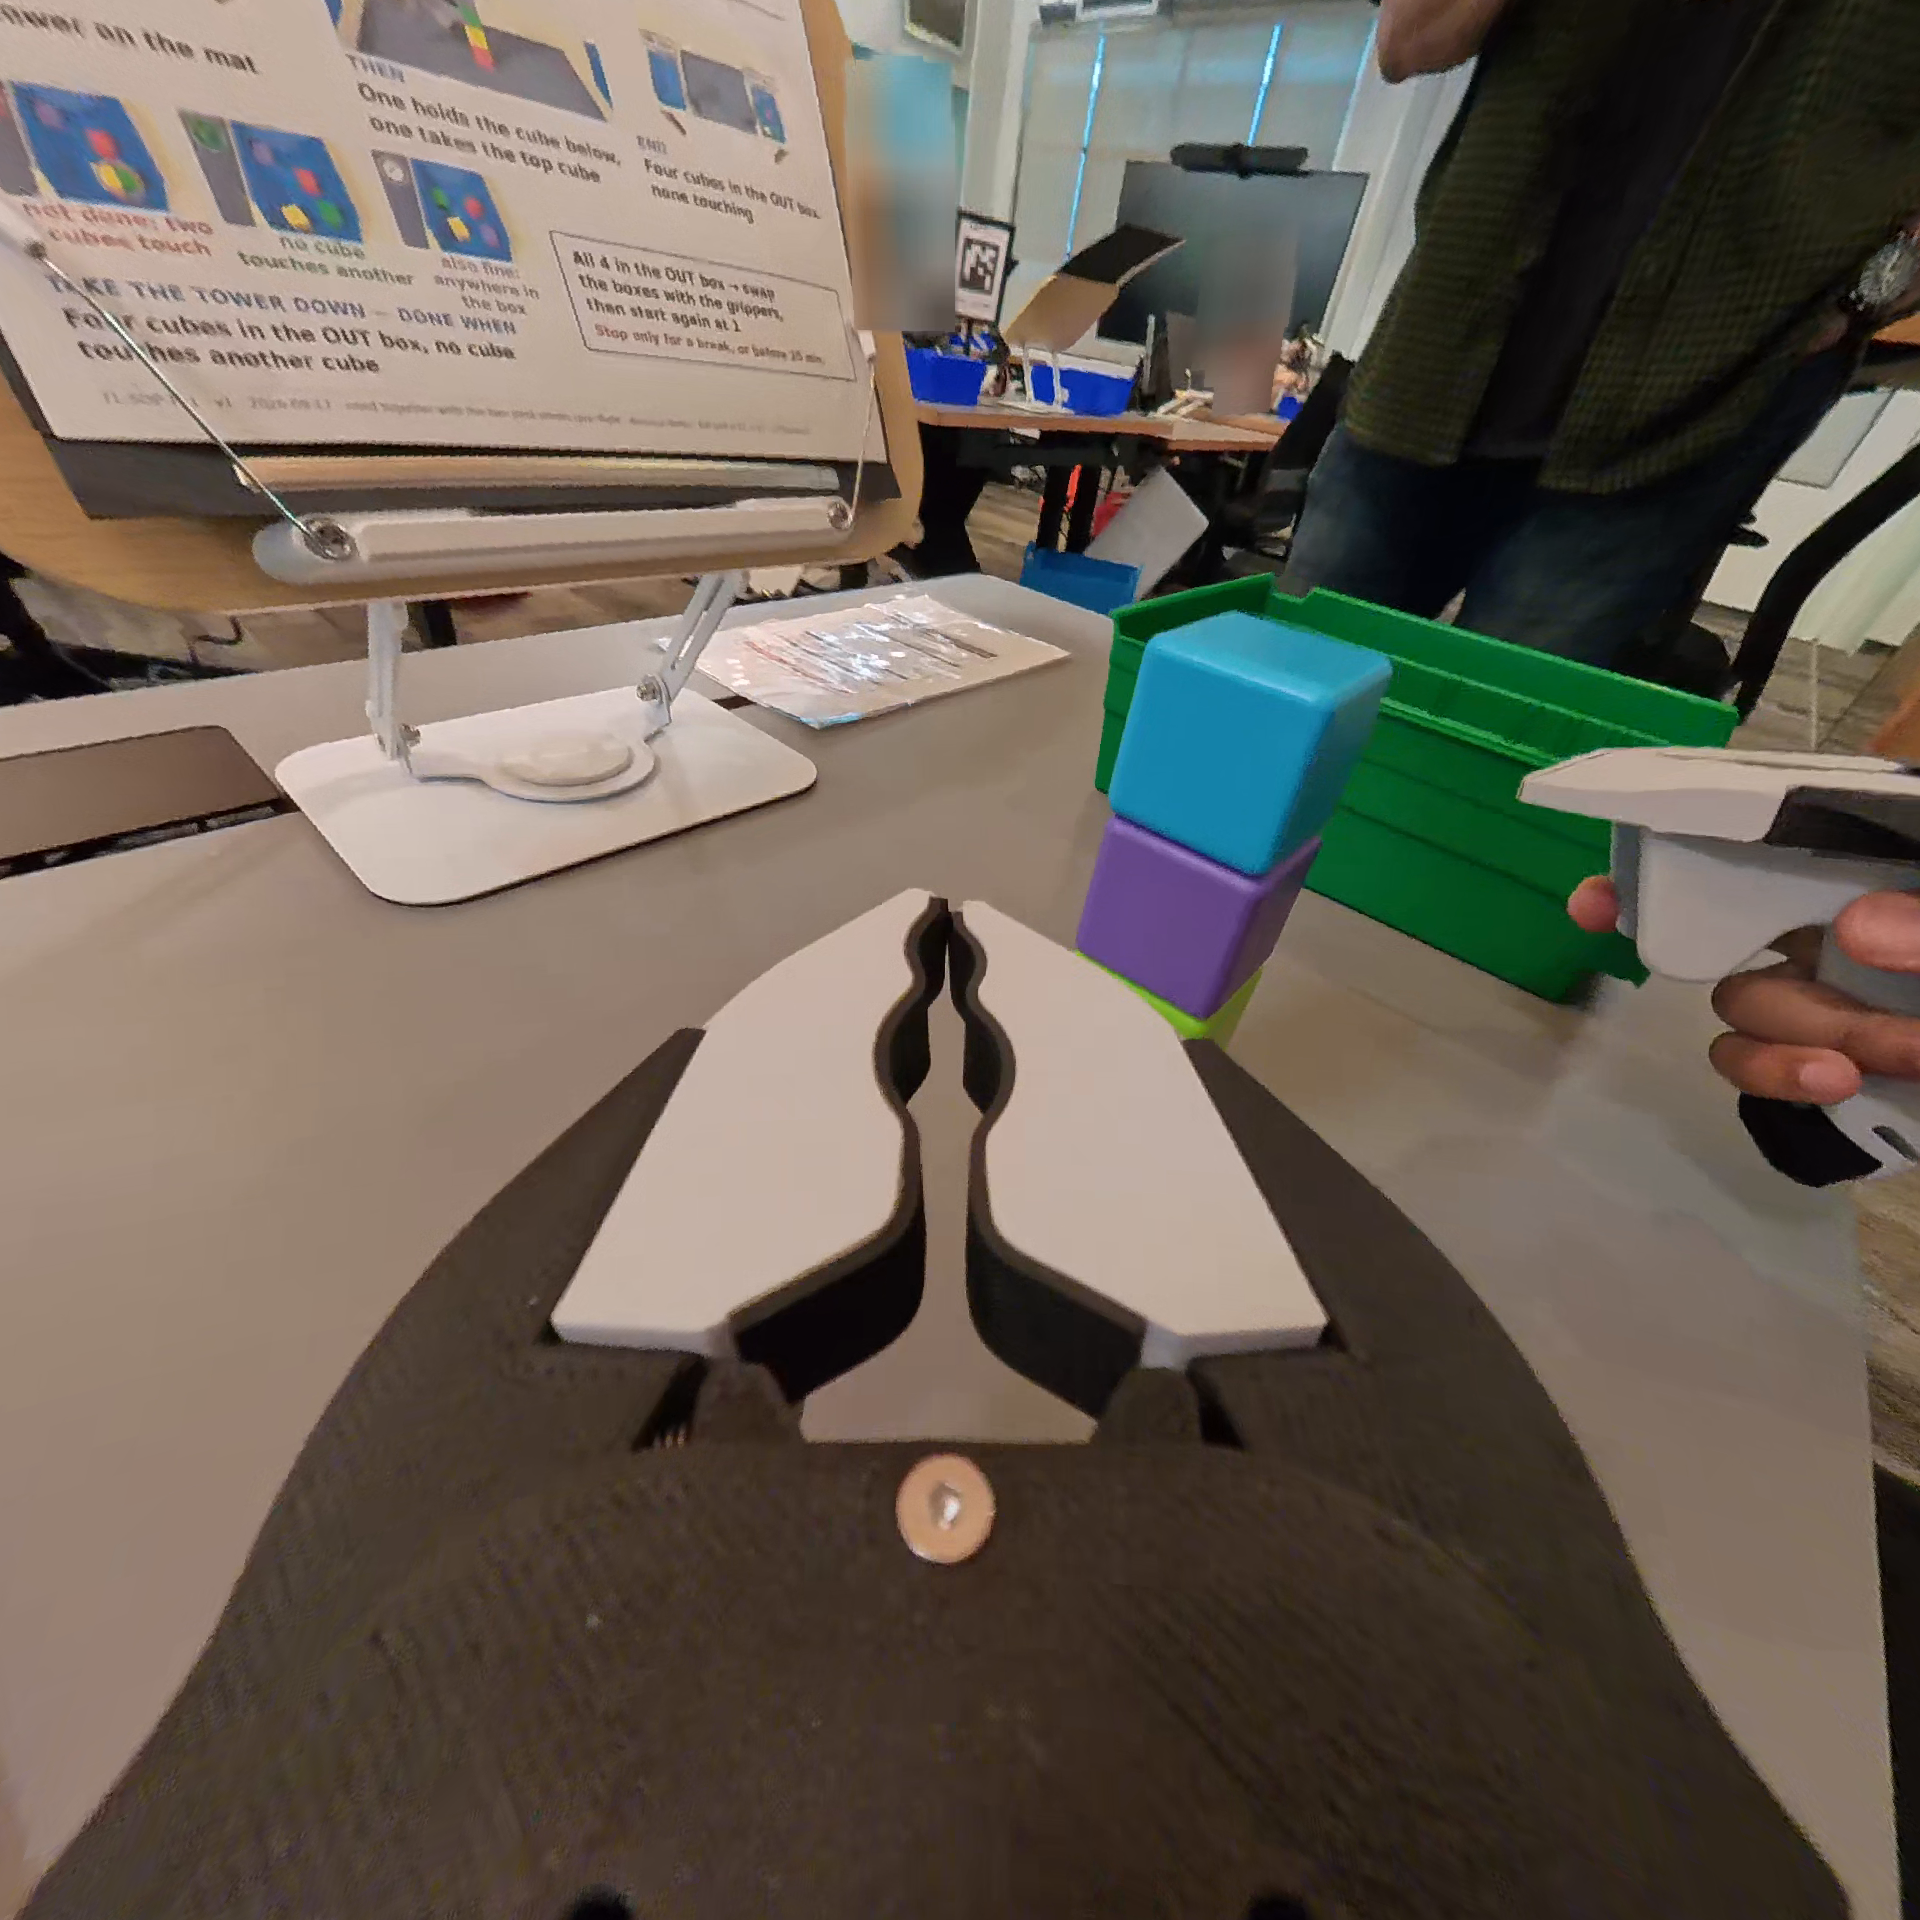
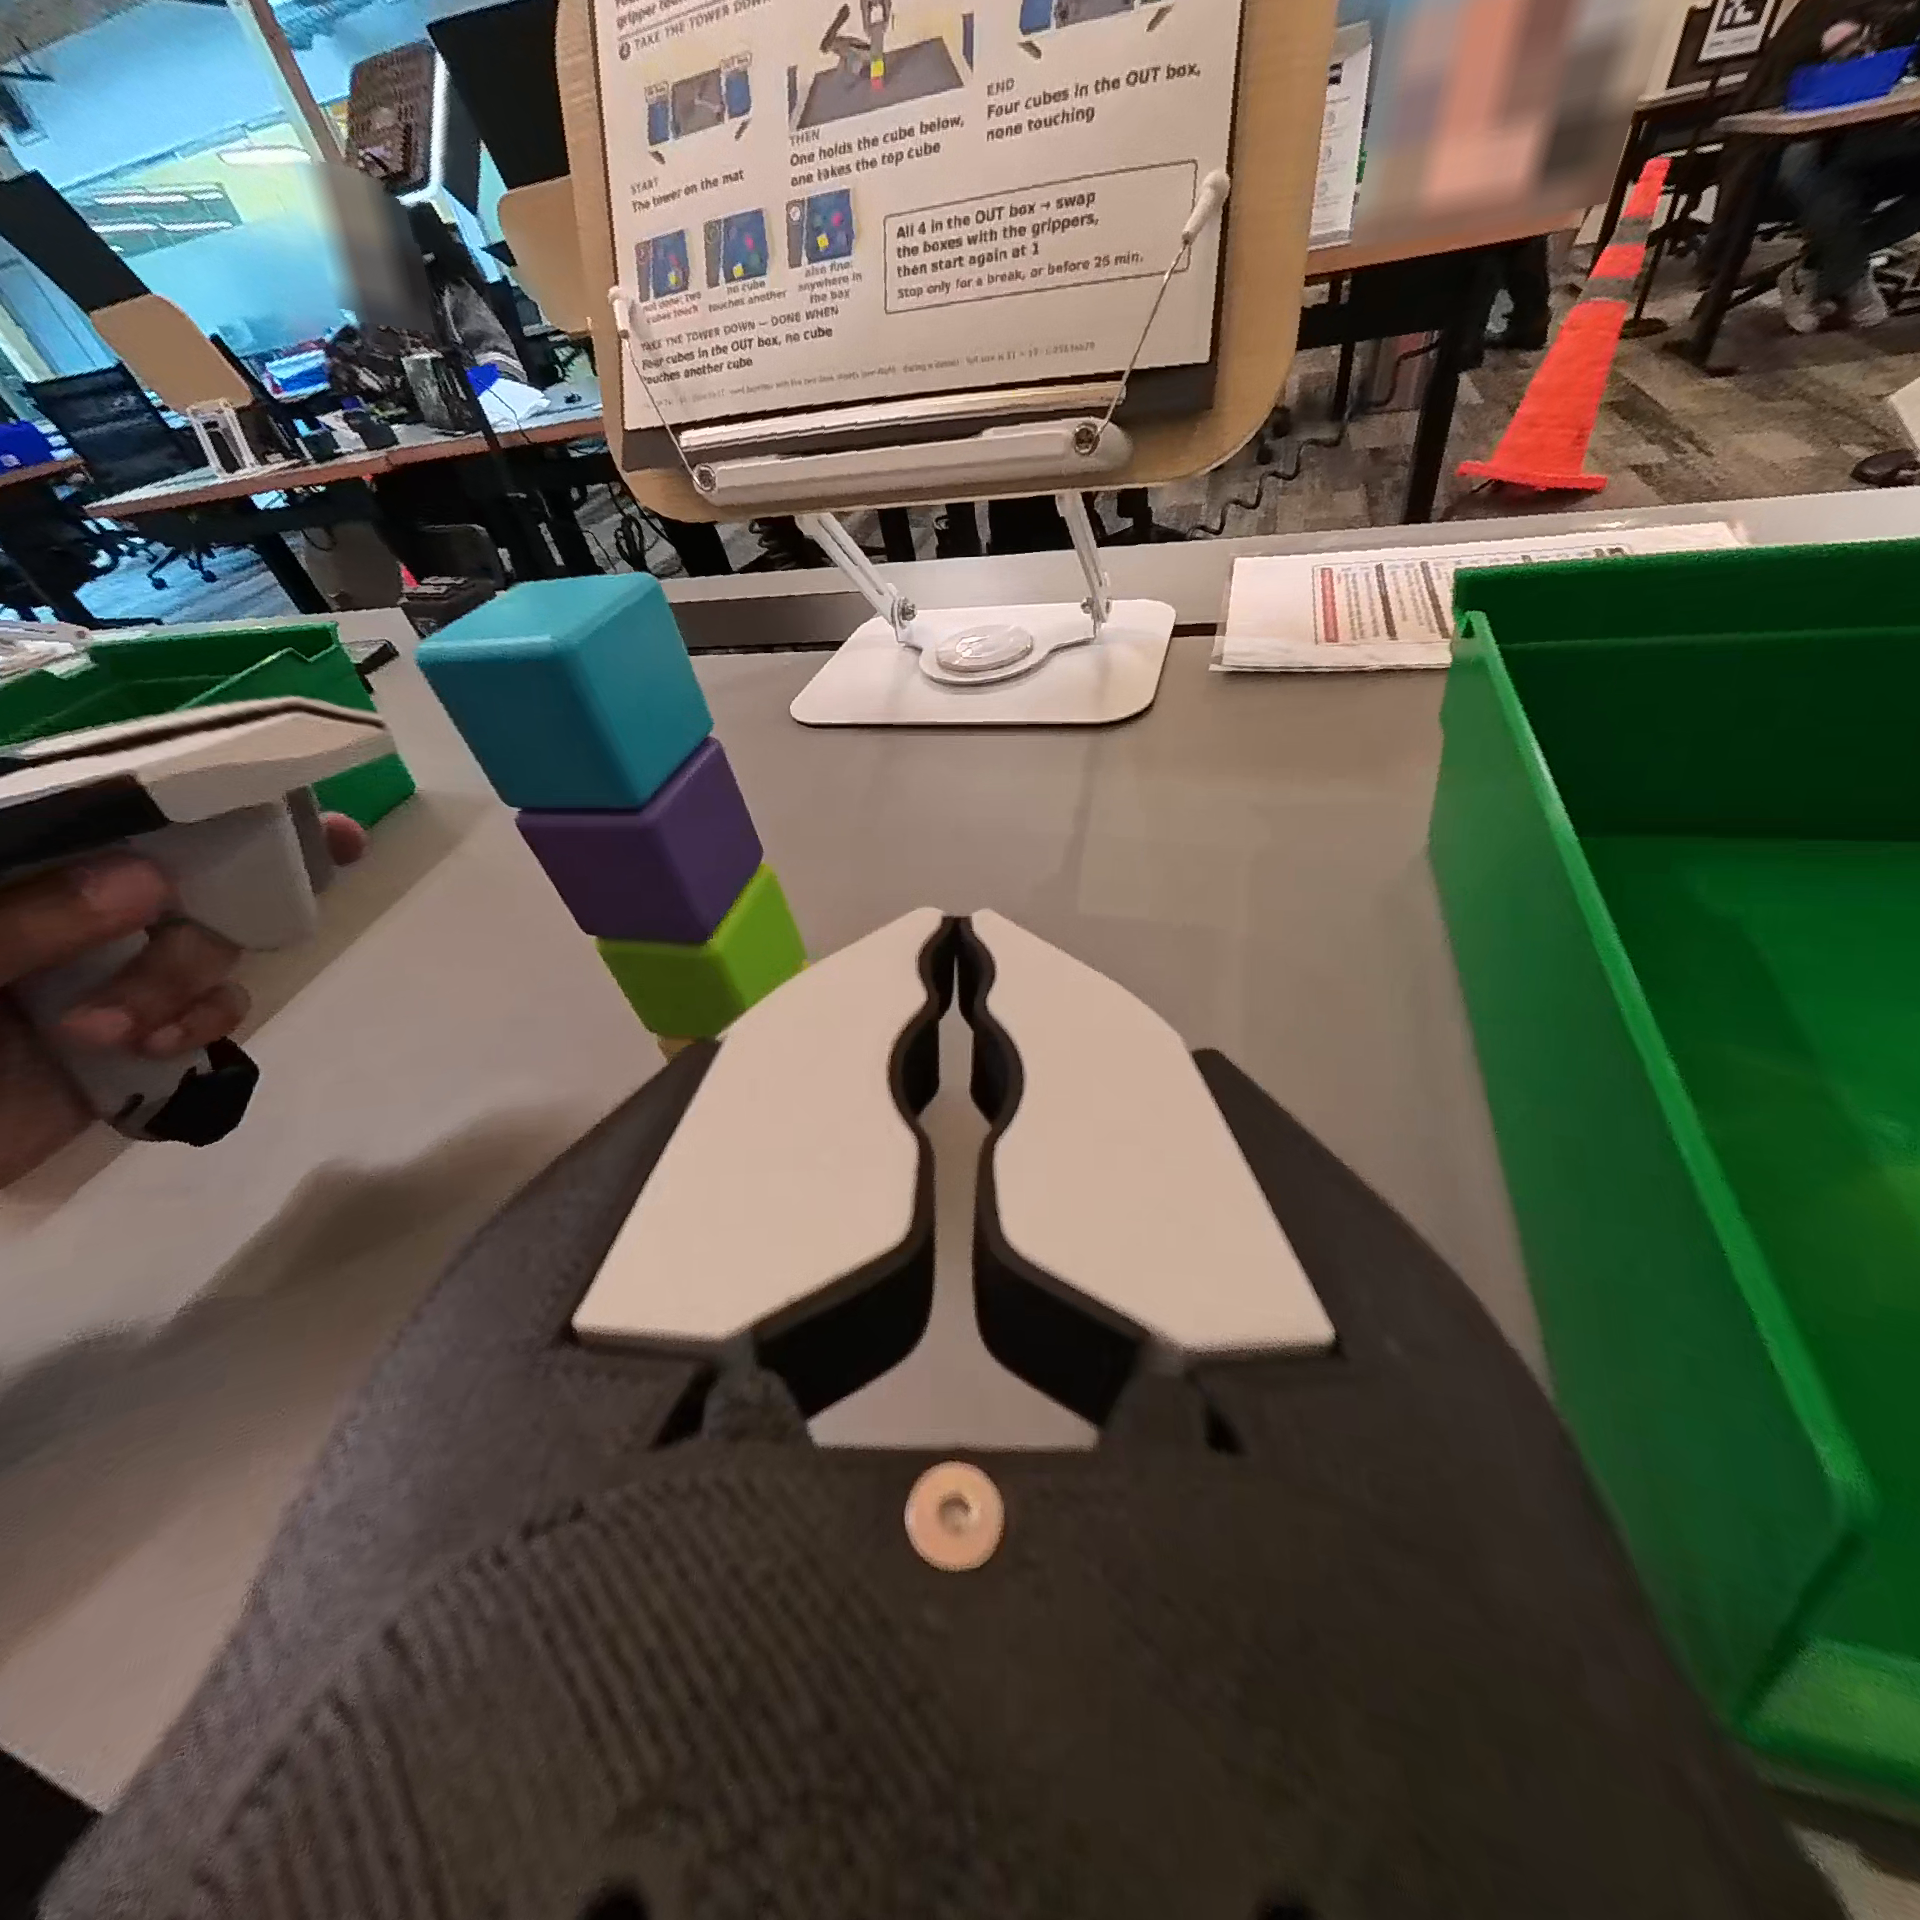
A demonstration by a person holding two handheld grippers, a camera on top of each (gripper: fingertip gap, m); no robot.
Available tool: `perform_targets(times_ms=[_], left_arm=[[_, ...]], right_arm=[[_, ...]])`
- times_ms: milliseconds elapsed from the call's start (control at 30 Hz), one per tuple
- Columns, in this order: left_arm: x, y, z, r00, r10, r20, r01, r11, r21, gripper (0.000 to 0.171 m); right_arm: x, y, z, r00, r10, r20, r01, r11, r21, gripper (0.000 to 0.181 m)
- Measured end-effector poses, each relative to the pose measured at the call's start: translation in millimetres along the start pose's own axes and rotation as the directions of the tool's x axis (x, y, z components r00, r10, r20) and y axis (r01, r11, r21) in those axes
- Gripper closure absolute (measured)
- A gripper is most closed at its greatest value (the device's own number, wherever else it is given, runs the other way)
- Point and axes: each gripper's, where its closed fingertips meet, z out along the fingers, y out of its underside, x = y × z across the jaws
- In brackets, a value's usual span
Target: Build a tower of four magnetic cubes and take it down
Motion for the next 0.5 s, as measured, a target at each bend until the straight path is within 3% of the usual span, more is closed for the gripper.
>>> perform_targets(times_ms=[133,300,500], left_arm=[[8.0,-11.5,-6.4,1.0,-0.016,-0.02,0.018,0.993,0.116,0.171],[17.6,2.3,-0.4,0.999,-0.006,-0.046,0.007,0.999,0.033,0.171],[14.5,-0.3,-1.7,0.998,-0.054,-0.015,0.055,0.995,0.079,0.171]], right_arm=[[0.8,8.2,2.1,1.0,-0.002,0.027,0.003,0.999,-0.04,0.181],[-1.7,25.6,1.7,0.995,0.038,0.094,-0.025,0.991,-0.132,0.181],[10.3,34.8,4.5,0.998,-0.061,-0.029,0.054,0.98,-0.189,0.181]])
